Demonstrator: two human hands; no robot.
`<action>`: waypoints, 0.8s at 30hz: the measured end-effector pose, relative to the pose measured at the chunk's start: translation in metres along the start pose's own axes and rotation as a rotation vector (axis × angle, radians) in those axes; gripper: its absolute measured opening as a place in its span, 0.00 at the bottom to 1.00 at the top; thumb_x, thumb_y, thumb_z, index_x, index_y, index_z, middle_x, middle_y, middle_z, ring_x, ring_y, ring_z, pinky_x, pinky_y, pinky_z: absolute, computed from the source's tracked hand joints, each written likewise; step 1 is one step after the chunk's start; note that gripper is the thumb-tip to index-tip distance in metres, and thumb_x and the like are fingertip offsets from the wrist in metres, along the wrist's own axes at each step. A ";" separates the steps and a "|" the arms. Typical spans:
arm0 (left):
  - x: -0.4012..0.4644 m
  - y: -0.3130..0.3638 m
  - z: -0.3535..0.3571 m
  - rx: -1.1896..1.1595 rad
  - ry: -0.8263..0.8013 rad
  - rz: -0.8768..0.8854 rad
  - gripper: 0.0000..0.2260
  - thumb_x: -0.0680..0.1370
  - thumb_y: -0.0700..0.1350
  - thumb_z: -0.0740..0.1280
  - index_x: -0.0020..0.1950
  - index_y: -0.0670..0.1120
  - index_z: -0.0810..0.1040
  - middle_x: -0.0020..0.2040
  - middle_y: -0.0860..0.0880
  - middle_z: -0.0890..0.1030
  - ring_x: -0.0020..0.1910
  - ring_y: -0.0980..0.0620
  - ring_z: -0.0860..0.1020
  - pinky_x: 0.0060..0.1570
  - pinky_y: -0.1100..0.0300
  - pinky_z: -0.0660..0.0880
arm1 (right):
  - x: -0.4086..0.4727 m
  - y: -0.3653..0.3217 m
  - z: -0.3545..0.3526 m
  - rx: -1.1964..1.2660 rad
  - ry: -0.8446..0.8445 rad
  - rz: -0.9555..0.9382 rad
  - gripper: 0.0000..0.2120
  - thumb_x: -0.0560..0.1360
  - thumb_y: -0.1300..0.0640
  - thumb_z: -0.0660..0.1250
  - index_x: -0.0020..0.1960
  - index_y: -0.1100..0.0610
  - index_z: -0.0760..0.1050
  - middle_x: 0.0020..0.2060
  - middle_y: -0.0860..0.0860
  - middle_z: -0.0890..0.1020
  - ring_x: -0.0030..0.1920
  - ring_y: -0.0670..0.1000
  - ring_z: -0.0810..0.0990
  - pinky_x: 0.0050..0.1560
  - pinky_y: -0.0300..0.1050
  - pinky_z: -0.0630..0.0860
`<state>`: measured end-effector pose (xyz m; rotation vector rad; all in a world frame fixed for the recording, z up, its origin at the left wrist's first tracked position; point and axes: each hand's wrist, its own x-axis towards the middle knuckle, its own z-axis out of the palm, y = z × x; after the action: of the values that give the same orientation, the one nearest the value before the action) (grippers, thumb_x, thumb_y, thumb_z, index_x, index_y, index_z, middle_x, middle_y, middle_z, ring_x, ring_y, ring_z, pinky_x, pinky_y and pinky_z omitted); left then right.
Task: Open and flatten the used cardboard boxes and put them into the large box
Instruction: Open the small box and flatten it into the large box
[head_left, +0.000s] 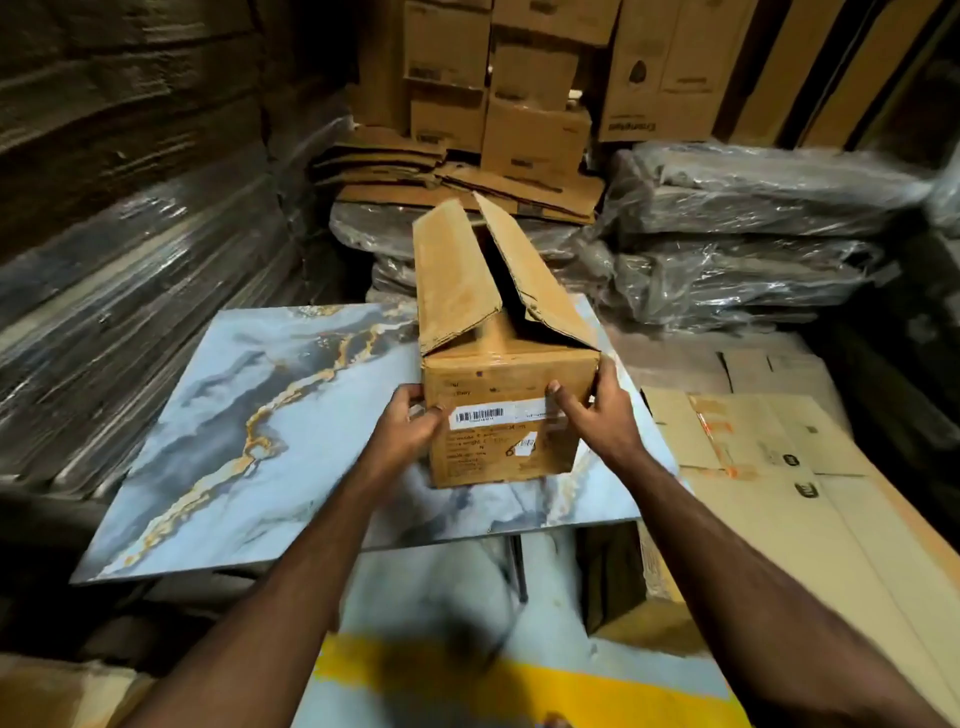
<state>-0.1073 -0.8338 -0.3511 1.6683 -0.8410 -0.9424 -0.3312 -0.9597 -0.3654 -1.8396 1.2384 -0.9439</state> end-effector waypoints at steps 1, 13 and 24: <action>0.000 -0.007 0.005 0.016 -0.043 -0.017 0.12 0.81 0.43 0.65 0.64 0.45 0.73 0.57 0.48 0.80 0.52 0.49 0.80 0.44 0.62 0.79 | 0.001 0.012 0.000 -0.012 -0.019 0.024 0.26 0.72 0.42 0.71 0.63 0.53 0.68 0.52 0.49 0.81 0.50 0.51 0.81 0.49 0.50 0.79; 0.006 -0.021 0.029 0.092 0.075 0.030 0.16 0.82 0.37 0.61 0.70 0.45 0.73 0.64 0.47 0.79 0.59 0.51 0.78 0.56 0.61 0.75 | -0.008 0.077 -0.021 0.124 -0.213 0.035 0.28 0.78 0.57 0.69 0.75 0.48 0.62 0.65 0.43 0.75 0.62 0.42 0.76 0.56 0.31 0.74; 0.020 0.078 0.096 0.980 0.178 0.825 0.31 0.76 0.61 0.59 0.77 0.51 0.64 0.78 0.41 0.59 0.78 0.42 0.54 0.75 0.41 0.49 | -0.011 0.117 0.000 0.658 -0.127 0.766 0.23 0.83 0.39 0.50 0.58 0.56 0.73 0.52 0.51 0.78 0.51 0.52 0.78 0.50 0.49 0.75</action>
<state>-0.1904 -0.9112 -0.2982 1.8337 -1.8368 0.2636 -0.3838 -0.9822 -0.4683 -0.7935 1.2111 -0.6597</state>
